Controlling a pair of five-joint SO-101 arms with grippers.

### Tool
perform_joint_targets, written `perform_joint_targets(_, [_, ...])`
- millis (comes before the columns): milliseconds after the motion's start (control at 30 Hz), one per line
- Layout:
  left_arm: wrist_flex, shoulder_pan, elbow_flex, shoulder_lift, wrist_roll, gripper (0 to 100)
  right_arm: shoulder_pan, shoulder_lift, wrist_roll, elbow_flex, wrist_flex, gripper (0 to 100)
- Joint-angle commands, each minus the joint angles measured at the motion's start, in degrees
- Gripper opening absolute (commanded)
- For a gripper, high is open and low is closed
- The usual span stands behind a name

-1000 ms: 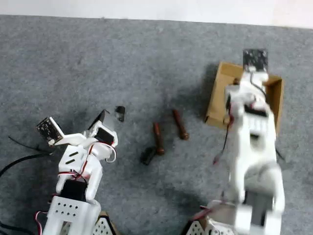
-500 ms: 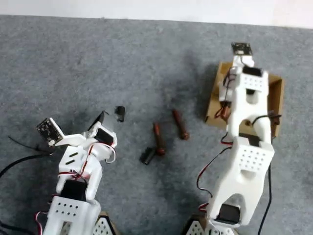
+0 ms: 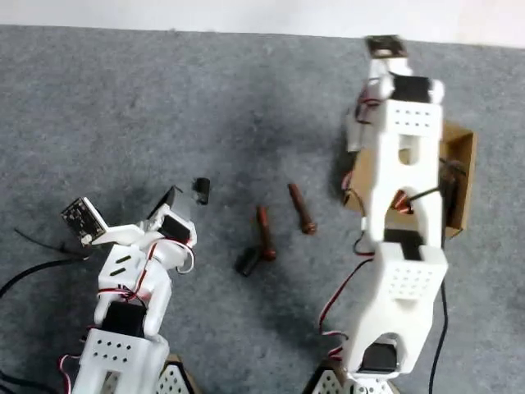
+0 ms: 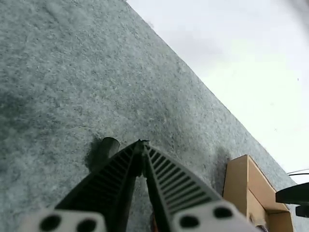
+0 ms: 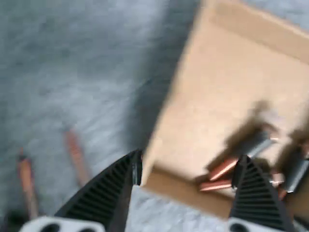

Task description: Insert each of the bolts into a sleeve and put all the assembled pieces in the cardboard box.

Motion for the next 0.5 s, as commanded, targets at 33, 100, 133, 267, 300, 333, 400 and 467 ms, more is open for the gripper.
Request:
perform_joint_targets(33, [0.00, -2.33, -0.66, -0.75, -0.53, 0, -8.40, -7.34, -3.78, -2.51, 5.23, 27.0])
perform_joint_targets(100, [0.00, -4.09, -0.57, -0.75, -0.53, 0, -11.47, -9.36, -5.89, -2.42, 5.76, 27.0])
perform_joint_targets(133, [-0.09, -4.70, -0.66, -0.75, -0.44, 0, -12.97, -10.33, -6.86, -2.42, 5.67, 27.0])
perform_joint_targets(267, [-0.09, -5.93, -1.01, -0.75, -0.44, 0, -20.09, -13.58, -8.70, -2.24, 5.67, 27.0])
perform_joint_targets(300, [-0.09, -6.55, -1.01, -0.75, -0.35, 0, -22.11, -14.02, -8.70, -1.80, 5.76, 27.0])
perform_joint_targets(333, [-0.09, -7.34, -1.01, -0.75, -0.26, 0, -23.69, -14.55, -8.97, -0.75, 5.49, 27.0])
perform_joint_targets(400, [-0.18, -9.80, -1.45, -0.84, -0.18, 0, -26.68, -15.34, -11.08, 1.27, 3.91, 27.0])
perform_joint_targets(467, [-0.09, -14.02, -2.42, -0.84, 0.00, 0, -29.41, -15.52, -12.48, 4.44, 1.80, 27.0])
